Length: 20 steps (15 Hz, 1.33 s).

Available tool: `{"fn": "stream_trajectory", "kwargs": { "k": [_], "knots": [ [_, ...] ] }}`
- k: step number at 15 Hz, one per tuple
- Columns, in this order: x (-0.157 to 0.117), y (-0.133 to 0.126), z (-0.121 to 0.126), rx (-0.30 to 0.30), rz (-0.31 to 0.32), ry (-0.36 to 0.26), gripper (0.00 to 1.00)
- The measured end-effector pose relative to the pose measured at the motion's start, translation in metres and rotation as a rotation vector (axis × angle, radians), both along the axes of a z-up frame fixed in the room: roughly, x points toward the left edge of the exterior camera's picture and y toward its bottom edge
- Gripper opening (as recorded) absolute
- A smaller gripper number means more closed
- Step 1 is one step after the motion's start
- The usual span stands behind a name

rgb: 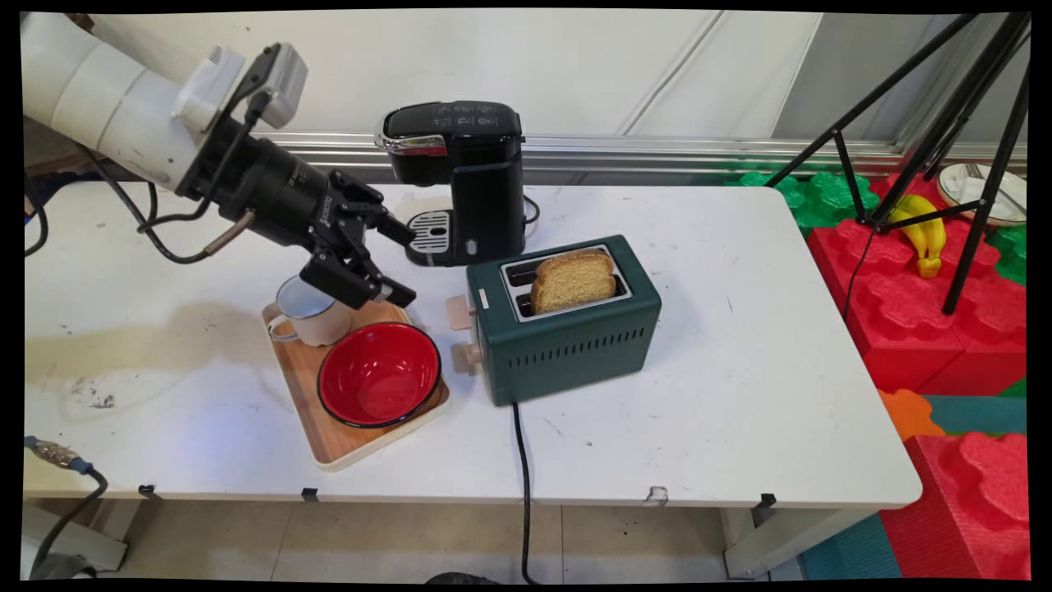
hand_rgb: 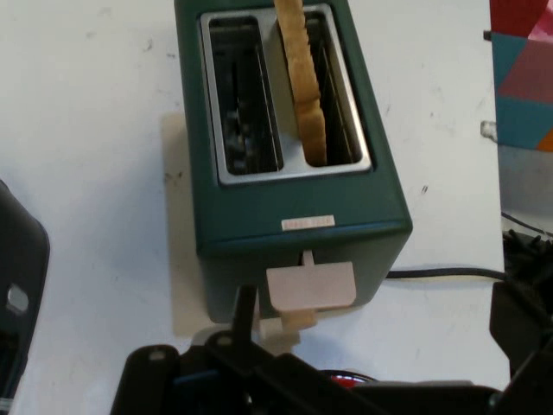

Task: Press the toaster switch

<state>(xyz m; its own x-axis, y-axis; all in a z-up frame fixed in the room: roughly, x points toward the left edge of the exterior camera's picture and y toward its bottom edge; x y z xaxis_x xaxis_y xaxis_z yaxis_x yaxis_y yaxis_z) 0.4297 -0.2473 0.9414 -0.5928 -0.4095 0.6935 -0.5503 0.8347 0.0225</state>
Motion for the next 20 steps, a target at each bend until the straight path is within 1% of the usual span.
{"fn": "stream_trajectory", "kwargs": {
  "k": [2, 3, 11, 20],
  "knots": [
    [0.002, -0.001, -0.006, 0.009, -0.003, -0.005, 1.0],
    [0.003, -0.002, -0.008, 0.013, -0.005, -0.008, 0.0],
    [0.0, -0.008, -0.024, 0.041, -0.001, -0.009, 0.0],
    [-0.013, -0.023, -0.045, 0.048, 0.013, -0.017, 0.0]
  ]
}}
